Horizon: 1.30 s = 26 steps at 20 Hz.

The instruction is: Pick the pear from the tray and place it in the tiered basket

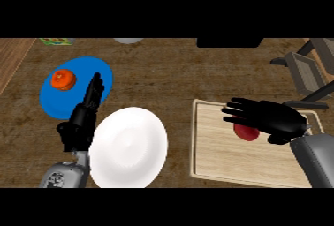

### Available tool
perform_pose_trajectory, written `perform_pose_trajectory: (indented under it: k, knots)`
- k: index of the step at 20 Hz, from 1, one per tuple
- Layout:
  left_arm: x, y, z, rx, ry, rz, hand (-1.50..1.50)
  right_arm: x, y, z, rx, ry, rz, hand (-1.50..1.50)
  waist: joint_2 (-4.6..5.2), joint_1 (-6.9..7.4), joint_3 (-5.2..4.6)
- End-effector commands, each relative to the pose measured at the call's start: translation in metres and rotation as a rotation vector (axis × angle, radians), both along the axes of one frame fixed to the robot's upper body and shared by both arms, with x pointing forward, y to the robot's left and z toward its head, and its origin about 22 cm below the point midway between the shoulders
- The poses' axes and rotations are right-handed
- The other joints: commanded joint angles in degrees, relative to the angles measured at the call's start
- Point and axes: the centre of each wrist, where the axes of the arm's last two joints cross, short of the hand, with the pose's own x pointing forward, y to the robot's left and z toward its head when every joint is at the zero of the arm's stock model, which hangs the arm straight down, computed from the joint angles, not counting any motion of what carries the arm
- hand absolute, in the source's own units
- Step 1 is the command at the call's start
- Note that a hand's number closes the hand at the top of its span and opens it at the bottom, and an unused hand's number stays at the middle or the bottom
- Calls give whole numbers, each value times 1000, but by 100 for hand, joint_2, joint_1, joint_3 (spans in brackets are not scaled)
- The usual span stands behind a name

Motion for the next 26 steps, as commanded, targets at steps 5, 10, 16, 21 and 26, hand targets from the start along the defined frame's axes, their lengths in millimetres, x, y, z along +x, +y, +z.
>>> perform_pose_trajectory:
  k: [5, 10, 16, 21, 26]
  knots:
    - [0, 10, -22, 0, -18, -19, 0, 16, -5, -9, 88, 34, 6, 150, 8, 6, 0]
    - [-10, -1, -16, -5, -18, 4, 0, 16, 16, -19, 139, -158, 76, 150, 10, 50, 4]
    - [3, -10, -3, 5, -6, -3, 0, 19, 26, -23, 194, -214, 61, 150, 9, 10, 3]
    - [-6, 10, -14, 10, 16, 51, 0, 10, -55, -6, -50, -61, -651, 150, -53, -307, -47]
    - [-9, 16, -13, 25, 19, 70, 0, 19, -85, 42, -217, -58, -1114, 150, -161, -376, -77]
